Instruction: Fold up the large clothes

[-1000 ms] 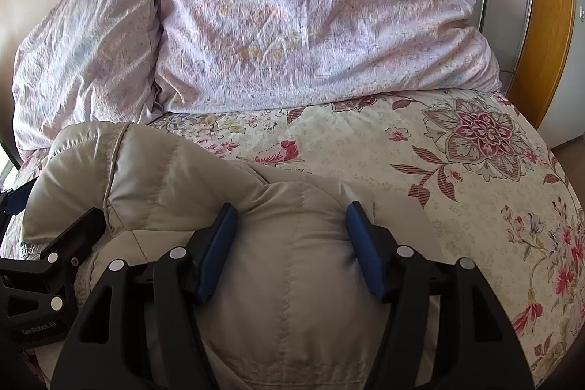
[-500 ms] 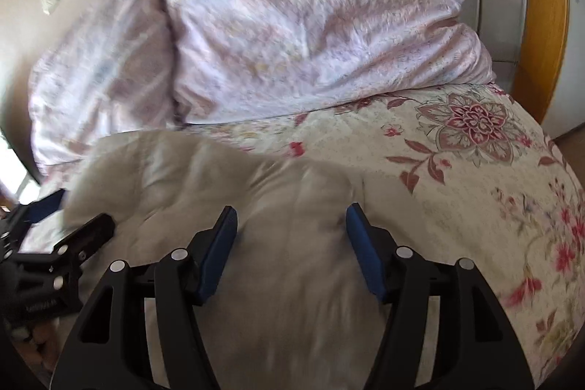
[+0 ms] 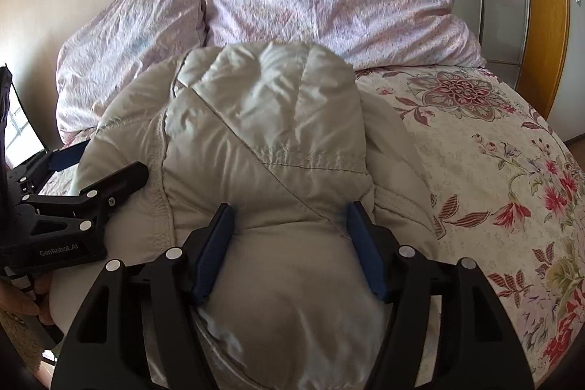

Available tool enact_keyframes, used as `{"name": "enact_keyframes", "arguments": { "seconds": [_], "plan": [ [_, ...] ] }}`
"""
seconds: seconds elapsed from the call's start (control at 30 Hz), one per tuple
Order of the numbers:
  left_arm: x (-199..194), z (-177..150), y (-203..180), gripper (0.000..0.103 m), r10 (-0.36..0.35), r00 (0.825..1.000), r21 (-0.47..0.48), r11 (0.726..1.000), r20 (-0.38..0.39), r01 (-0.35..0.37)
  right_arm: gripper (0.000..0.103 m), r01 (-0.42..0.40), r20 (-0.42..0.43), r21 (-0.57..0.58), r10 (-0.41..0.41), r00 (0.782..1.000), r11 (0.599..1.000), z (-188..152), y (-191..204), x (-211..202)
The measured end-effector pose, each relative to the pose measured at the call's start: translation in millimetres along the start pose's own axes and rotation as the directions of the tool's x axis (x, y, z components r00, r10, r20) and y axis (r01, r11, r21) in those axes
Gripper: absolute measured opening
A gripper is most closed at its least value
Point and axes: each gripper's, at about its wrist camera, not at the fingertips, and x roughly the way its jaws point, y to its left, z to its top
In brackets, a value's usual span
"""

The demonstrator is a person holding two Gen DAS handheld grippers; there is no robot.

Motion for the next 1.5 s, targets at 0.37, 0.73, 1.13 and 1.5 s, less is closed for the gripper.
{"name": "enact_keyframes", "arguments": {
  "seconds": [0.37, 0.73, 1.13, 1.5],
  "plan": [
    [-2, -5, -4, 0.101, 0.036, 0.998, 0.003, 0.999, 0.050, -0.036, 0.065, 0.025, -0.034, -0.010, -0.025, 0.999, 1.000, 4, 4, 2],
    [14, 44, 44, 0.101, 0.060, 0.998, -0.109, 0.992, 0.002, -0.059, 0.065, 0.048, 0.040, 0.011, -0.048, 0.998, 0.999, 88, 19, 26],
    [38, 34, 33, 0.101, 0.074, 0.997, -0.123, 0.989, -0.024, -0.076, 0.075, 0.090, 0.018, 0.036, -0.091, 0.996, 0.995, 70, 4, 69],
    [54, 34, 30, 0.101, 0.126, 0.989, -0.090, 0.987, -0.071, -0.132, 0.079, 0.132, -0.059, -0.002, -0.132, 0.990, 0.991, 74, 9, 91]
  ]
}}
